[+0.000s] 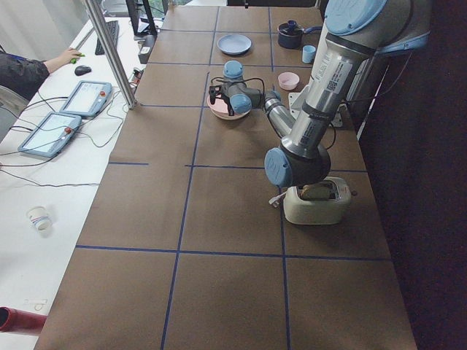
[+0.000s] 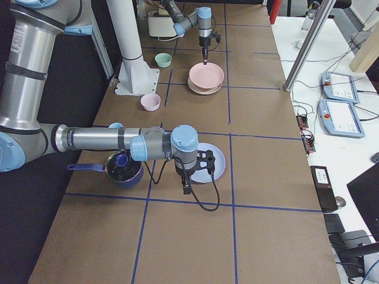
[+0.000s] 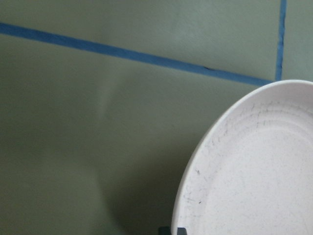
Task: Stack three plates with pink and blue
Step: 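Carry the pink plate over the cream plate and lower it, then open the left gripper and withdraw it away from the plates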
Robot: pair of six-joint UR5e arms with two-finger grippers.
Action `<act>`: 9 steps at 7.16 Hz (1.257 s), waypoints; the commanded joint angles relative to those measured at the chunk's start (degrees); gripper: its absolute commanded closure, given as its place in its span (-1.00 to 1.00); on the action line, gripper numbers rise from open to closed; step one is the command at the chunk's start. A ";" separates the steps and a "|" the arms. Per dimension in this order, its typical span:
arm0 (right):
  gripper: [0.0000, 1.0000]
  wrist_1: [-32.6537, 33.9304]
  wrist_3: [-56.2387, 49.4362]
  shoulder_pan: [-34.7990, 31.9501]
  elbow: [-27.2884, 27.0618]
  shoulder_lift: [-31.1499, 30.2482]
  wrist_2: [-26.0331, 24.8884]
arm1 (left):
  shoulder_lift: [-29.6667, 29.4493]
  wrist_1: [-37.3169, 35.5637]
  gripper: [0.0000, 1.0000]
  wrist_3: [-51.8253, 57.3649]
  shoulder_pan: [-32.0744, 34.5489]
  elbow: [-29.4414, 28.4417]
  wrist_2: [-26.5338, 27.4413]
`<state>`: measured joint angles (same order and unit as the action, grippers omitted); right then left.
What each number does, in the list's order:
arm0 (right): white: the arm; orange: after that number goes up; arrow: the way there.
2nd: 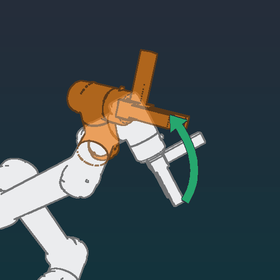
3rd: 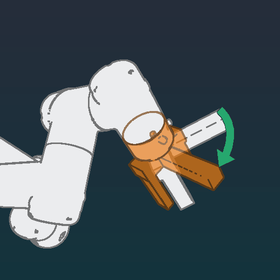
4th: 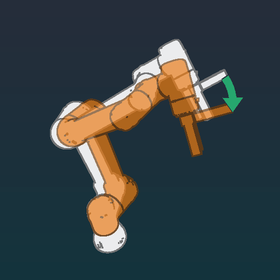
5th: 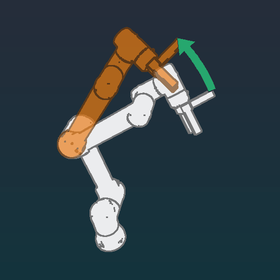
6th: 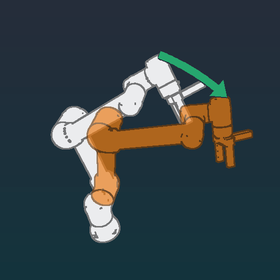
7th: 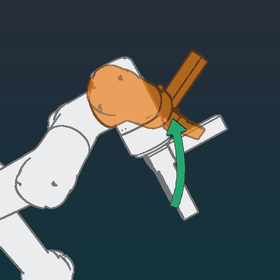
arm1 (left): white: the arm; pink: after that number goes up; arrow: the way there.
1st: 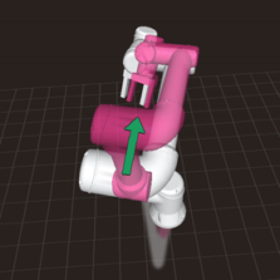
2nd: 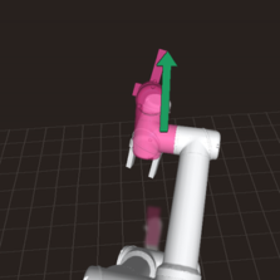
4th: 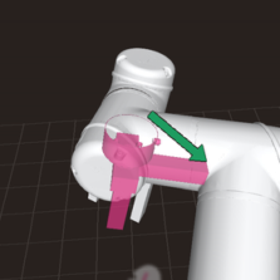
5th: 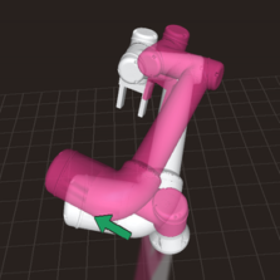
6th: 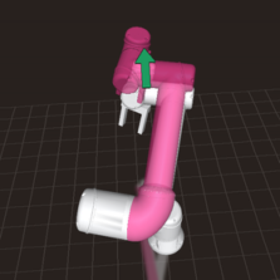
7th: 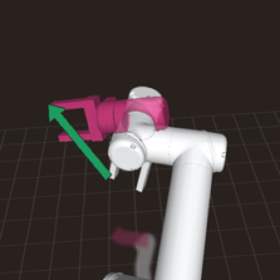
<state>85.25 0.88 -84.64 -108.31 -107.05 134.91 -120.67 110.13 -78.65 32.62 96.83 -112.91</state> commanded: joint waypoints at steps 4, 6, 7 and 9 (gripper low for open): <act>-1.00 0.00 0.00 0.00 0.03 0.26 0.00 | 0.85 -1.84 -1.00 5.31 0.94 -0.77 -0.11; -1.00 0.00 0.00 0.00 0.03 0.26 -0.09 | 5.77 -7.79 -1.00 19.61 10.57 3.25 -9.65; -1.00 0.00 0.09 0.00 0.03 0.26 0.00 | 9.10 -12.00 -1.00 29.33 16.10 5.80 -13.00; -1.00 0.00 0.00 0.00 0.03 0.26 -0.09 | 19.10 -24.02 -1.00 54.44 26.04 12.82 -14.27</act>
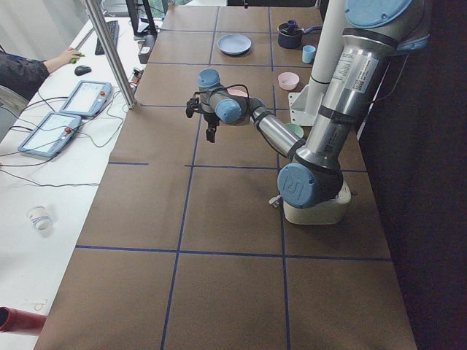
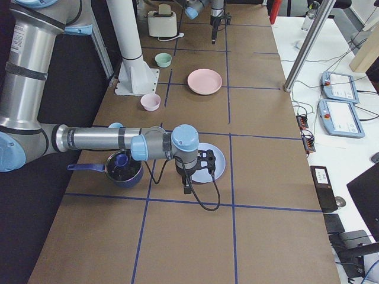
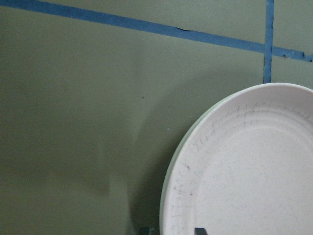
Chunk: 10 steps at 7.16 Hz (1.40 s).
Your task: Stack three plates with pink and blue
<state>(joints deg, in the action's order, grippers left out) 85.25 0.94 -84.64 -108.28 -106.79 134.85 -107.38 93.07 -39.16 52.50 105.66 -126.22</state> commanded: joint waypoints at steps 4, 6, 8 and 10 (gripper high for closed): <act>-1.00 -0.09 -0.06 0.00 -0.09 0.00 -0.02 | 21.66 -7.99 -1.00 47.27 32.42 -4.19 -12.40; -1.00 -0.09 0.11 0.00 -0.09 0.00 -0.11 | 27.28 -8.25 -1.00 51.56 38.44 -4.68 -12.65; -1.00 -2.44 7.01 0.17 0.17 0.00 2.94 | 27.49 -7.56 -1.00 47.28 39.61 -4.24 -12.91; -1.00 -17.92 20.61 6.11 6.11 -0.08 2.62 | 27.40 -7.46 -1.00 46.54 39.61 -4.15 -12.82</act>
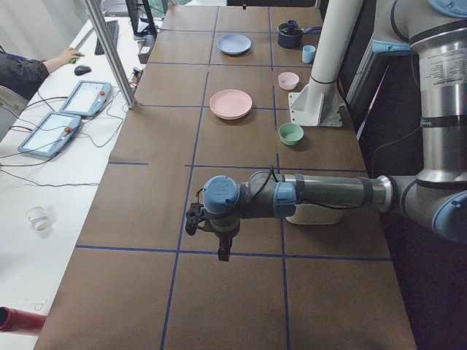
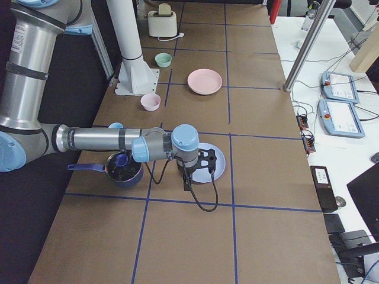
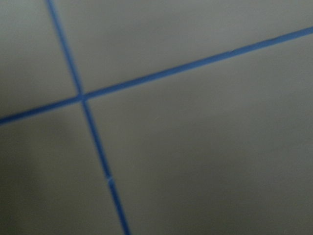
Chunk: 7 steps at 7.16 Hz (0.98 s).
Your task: Stack three plates with pink and blue
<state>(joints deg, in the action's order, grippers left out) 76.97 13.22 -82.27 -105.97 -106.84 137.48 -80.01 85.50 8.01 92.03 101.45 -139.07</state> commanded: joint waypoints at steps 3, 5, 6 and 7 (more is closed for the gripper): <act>-1.00 -39.74 30.77 14.30 20.22 4.59 -5.37 | -0.06 0.20 -1.00 -0.45 0.08 0.23 0.02; -0.99 -40.06 30.99 15.29 25.09 8.48 -5.29 | -0.06 0.72 -1.00 -0.45 0.08 0.23 0.02; -0.97 -40.06 30.99 16.34 26.06 9.19 -5.29 | -0.06 0.81 -1.00 -0.45 0.08 0.23 0.02; -0.34 -39.97 31.08 16.87 26.25 9.28 -5.12 | -0.06 1.07 -1.00 -0.45 0.08 0.32 0.11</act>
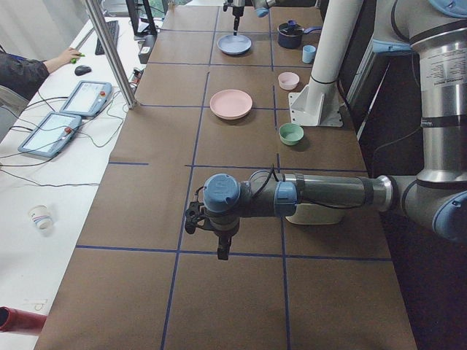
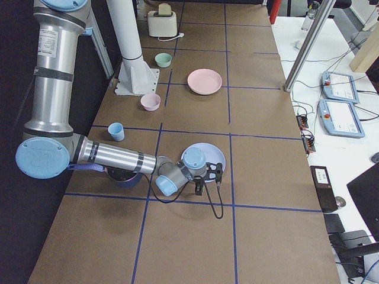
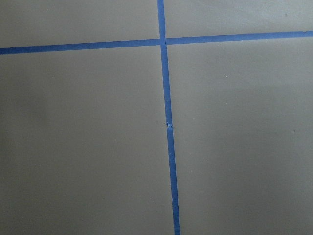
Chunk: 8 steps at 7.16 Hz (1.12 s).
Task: Stack three plates with pink and blue
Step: 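Grasp the light blue plate's rim with the right gripper and lift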
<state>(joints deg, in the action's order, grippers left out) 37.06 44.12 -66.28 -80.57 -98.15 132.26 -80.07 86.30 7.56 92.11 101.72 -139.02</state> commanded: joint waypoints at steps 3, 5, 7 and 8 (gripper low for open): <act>0.83 -0.85 0.18 2.56 0.86 0.60 0.27 | 0.00 0.36 -1.00 0.00 0.00 0.06 0.07; 1.00 -1.55 0.27 2.39 0.15 0.59 3.50 | 0.09 0.36 -1.00 0.00 0.00 0.06 0.07; 1.00 -1.47 0.88 1.95 -1.86 0.51 5.72 | 0.09 0.36 -1.00 0.00 0.00 0.06 0.07; 1.00 -1.47 4.27 1.95 -3.79 0.68 6.60 | 0.09 0.36 -1.00 0.00 0.00 0.06 0.07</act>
<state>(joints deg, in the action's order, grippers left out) 35.57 45.57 -64.26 -82.31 -97.61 137.72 -79.99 86.66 7.56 92.11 101.78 -138.95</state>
